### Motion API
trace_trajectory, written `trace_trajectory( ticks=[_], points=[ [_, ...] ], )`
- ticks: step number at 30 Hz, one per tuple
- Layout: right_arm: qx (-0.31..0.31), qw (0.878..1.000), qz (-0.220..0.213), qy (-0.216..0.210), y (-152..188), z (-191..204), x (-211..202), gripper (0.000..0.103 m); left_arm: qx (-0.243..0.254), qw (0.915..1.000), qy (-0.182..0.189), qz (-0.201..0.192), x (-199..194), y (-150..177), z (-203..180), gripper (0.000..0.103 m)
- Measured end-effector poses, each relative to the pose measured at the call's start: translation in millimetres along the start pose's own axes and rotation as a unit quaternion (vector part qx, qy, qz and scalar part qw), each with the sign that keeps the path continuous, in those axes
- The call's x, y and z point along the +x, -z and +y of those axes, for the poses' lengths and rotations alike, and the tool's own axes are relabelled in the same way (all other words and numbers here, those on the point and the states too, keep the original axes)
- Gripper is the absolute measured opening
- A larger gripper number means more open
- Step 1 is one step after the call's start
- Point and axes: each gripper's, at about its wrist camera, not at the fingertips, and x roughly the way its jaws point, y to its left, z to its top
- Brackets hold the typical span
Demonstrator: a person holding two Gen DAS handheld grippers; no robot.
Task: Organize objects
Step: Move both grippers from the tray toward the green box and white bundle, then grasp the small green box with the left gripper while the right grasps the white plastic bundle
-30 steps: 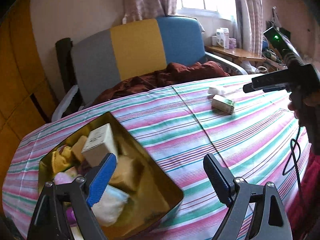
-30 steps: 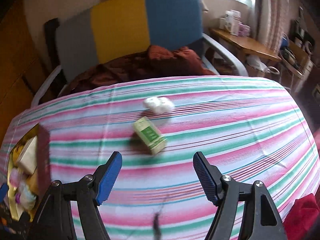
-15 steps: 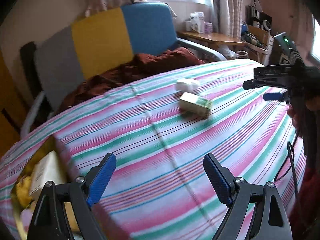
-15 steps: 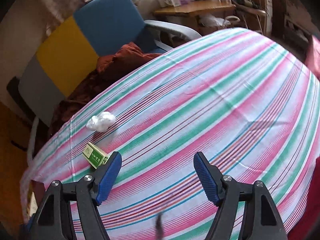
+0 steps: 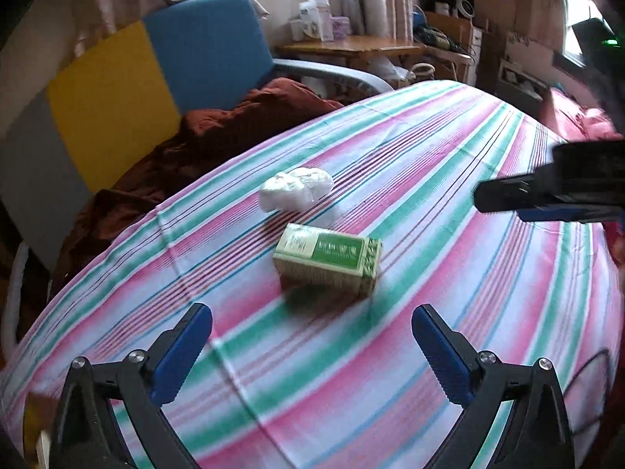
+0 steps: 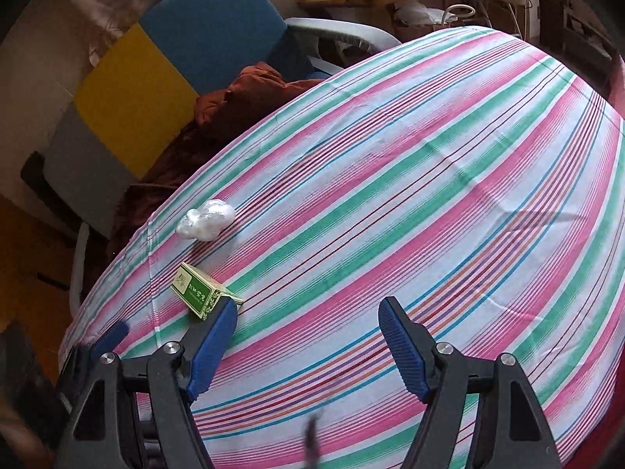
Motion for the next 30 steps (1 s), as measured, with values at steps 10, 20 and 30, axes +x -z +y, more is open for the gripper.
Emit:
trace_trajectory(
  ticks=[10,20,30],
  points=[
    [-0.001,1.0,0.01,0.0,0,0,4,0.076,0.048,0.9988,0.014,-0.001,47,-24,-4,0.077],
    [-0.024,0.999,0.026,0.025,6,6,11,0.076,-0.056,0.9979,0.022,0.023,27,3,8,0.074],
    [-0.13,0.99,0.056,0.019,-10,73,38,0.076,-0.145,0.9892,-0.003,0.023,-28,70,4,0.073]
  ],
)
